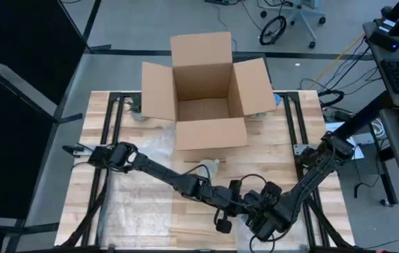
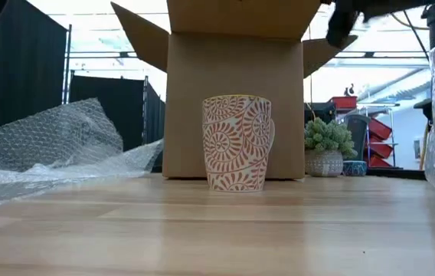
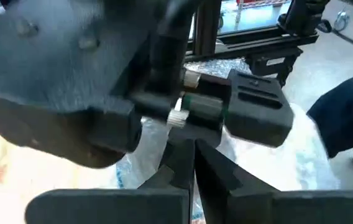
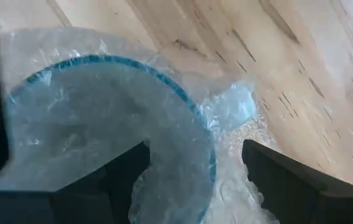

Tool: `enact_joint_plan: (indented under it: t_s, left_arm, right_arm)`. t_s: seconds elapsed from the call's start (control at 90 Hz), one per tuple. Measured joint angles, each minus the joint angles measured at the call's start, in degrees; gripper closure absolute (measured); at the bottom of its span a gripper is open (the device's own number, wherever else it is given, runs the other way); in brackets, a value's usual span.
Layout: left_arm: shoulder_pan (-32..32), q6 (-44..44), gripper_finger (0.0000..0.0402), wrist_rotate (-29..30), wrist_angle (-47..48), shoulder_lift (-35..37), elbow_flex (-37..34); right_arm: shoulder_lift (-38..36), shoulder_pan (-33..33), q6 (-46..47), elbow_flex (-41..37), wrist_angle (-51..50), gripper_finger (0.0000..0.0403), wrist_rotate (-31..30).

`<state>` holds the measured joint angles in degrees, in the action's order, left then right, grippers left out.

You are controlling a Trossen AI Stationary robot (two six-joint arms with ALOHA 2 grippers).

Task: Wrap mug
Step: Wrap the red mug with bubble wrap

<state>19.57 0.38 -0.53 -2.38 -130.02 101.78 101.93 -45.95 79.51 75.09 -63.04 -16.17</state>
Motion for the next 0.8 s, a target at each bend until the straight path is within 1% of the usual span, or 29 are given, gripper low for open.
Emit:
enact_joint_plan:
  t_s: [0.089, 0.233, 0.389, 0.5, 0.7, 0.8]
  left_arm:
    - [0.0, -0.2, 0.0402, -0.3, -2.8, -2.1, 0.0]
    - [-0.1, -1.0, 0.0402, -0.5, -3.5, -3.5, 0.1]
    - [-0.3, -1.5, 0.0402, -0.9, -3.1, -3.7, 0.2]
    - [-0.5, -1.5, 0.0402, -0.9, -3.4, -3.7, 0.1]
    - [-0.5, -1.6, 0.0402, -0.9, -3.4, -3.7, 0.1]
    - [-0.5, -1.6, 0.0402, -0.9, -3.4, -3.7, 0.1]
  right_arm:
    - [-0.1, 0.1, 0.0, 0.1, 0.1, 0.0163, -0.3]
    - [-0.2, 0.1, 0.0, 0.1, 0.0, 0.0163, -0.3]
    - [-0.2, 0.1, -0.3, 0.9, -0.6, 0.0163, 0.4]
    - [-0.7, 0.1, -1.3, 2.1, -1.5, 0.0163, 2.1]
    - [-4.9, -0.9, -1.1, 4.0, -2.0, 0.0163, 0.4]
    - [-7.7, -2.6, 0.6, 4.1, -2.8, 0.0163, -0.3]
